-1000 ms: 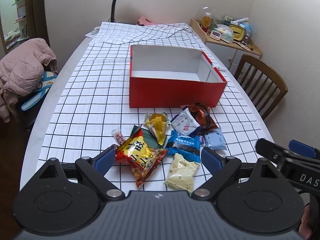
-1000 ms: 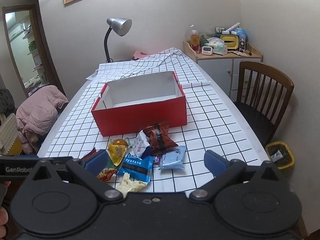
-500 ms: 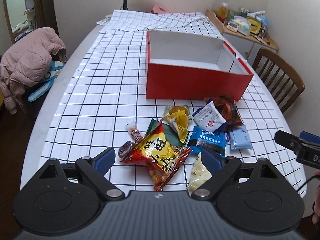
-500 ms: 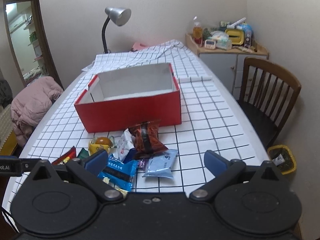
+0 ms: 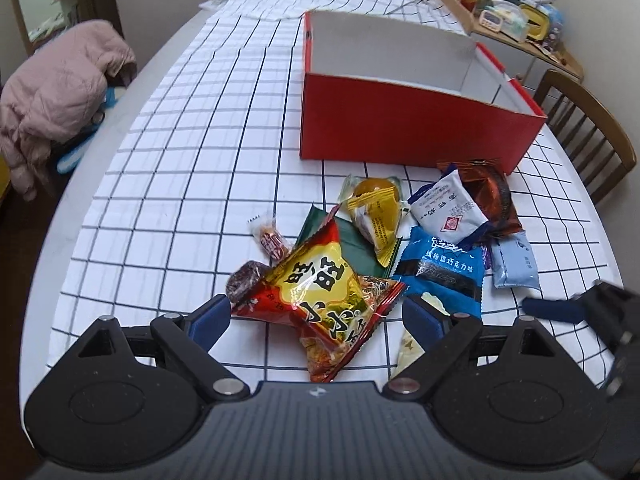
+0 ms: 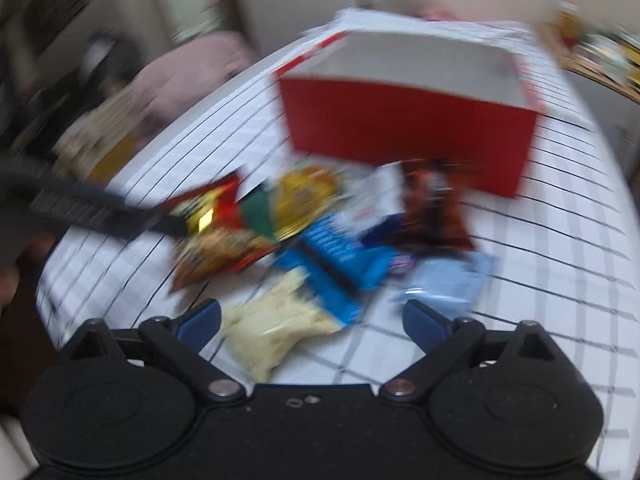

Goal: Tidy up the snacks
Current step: 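Grasp the red-yellow chip bag with the left gripper while the right grasps the cream pastry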

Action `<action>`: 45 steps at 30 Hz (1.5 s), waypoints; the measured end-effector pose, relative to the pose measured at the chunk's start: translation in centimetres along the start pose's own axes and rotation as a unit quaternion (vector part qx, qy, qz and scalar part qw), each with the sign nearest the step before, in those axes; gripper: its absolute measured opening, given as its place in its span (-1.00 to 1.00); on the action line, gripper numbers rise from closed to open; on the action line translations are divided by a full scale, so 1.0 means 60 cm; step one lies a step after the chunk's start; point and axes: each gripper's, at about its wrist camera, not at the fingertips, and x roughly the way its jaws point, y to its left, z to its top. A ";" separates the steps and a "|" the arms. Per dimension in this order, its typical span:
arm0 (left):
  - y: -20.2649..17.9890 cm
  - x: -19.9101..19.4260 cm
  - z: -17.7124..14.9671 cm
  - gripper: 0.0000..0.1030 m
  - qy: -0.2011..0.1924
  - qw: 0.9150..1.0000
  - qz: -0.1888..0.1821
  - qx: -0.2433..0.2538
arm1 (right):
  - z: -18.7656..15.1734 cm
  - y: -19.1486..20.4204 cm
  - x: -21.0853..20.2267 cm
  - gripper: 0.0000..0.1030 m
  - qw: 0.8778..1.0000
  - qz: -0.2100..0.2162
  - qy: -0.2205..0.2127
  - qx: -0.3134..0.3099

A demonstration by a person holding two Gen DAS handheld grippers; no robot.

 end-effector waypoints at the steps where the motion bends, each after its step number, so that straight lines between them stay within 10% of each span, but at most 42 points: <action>1: 0.001 0.005 0.002 0.81 0.006 1.000 -0.002 -0.008 | -0.001 0.012 0.008 0.80 1.000 0.002 0.004 -0.022; 15: 0.052 0.079 0.036 0.80 0.079 0.984 -0.024 -0.159 | 0.015 0.034 0.053 0.66 0.994 0.053 0.044 -0.080; 45: 0.058 0.087 0.029 0.09 0.101 0.981 -0.056 -0.155 | 0.024 0.063 0.063 0.06 0.989 0.013 0.065 -0.133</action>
